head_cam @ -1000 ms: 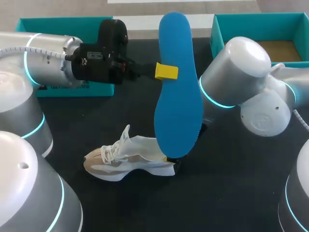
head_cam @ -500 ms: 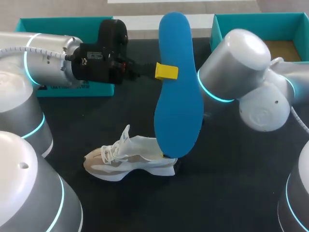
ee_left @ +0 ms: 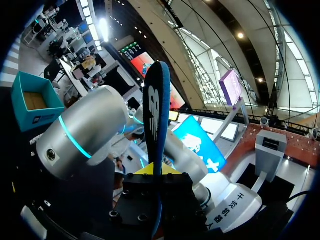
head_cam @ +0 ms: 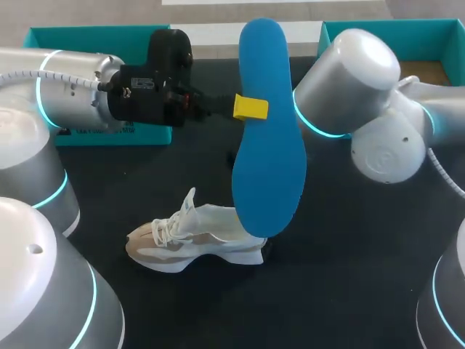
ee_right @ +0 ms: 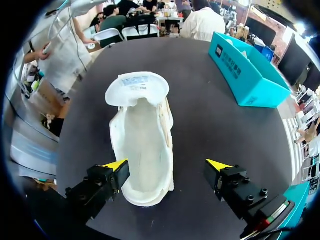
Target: Take the shoe out of the shoebox, open the shoe tongue, remove and reinsert the insole, then place the shoe into the shoebox
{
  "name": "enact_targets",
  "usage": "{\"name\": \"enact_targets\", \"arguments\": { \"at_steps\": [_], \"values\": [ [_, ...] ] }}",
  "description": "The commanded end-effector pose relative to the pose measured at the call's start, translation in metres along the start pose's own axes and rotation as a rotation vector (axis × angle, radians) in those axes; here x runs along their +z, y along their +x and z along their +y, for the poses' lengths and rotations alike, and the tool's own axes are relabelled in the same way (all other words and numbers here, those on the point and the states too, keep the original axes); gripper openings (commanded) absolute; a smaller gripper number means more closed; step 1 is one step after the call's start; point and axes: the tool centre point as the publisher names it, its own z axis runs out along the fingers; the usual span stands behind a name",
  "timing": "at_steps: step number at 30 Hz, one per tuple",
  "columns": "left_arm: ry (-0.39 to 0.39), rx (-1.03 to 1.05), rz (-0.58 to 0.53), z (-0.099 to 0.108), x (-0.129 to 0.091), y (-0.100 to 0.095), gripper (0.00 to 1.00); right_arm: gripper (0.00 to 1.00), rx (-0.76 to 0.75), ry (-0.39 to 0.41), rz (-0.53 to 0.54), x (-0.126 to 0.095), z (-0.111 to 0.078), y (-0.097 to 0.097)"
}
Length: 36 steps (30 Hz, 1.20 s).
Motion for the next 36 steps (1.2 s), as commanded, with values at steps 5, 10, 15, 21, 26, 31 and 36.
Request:
{"name": "enact_targets", "arguments": {
  "at_steps": [5,10,15,21,26,31,36],
  "values": [
    [0.001,0.000,-0.002,0.002,0.000,0.001,0.00,1.00,-0.020,0.026,0.045,0.060,0.011,-0.012],
    [0.001,0.000,-0.002,0.002,0.000,0.001,0.00,1.00,-0.029,0.070,0.044,0.067,0.012,-0.012],
    [0.001,0.000,-0.002,0.002,0.000,0.001,0.00,1.00,-0.033,0.100,0.050,0.076,0.011,-0.009],
    [0.001,0.000,-0.002,0.002,0.000,0.001,0.00,0.94,-0.032,0.126,0.068,0.086,0.010,-0.008],
    [0.001,0.000,-0.002,0.002,0.000,0.001,0.00,0.71,-0.037,0.139,0.077,0.091,0.014,-0.009],
    [0.001,0.000,-0.002,0.002,0.000,0.001,0.00,0.18,-0.028,0.168,0.092,0.094,0.013,-0.008],
    [0.001,0.000,-0.002,0.002,0.000,0.001,0.00,0.00,-0.001,0.202,0.110,0.091,0.006,0.000]
  ]
}}
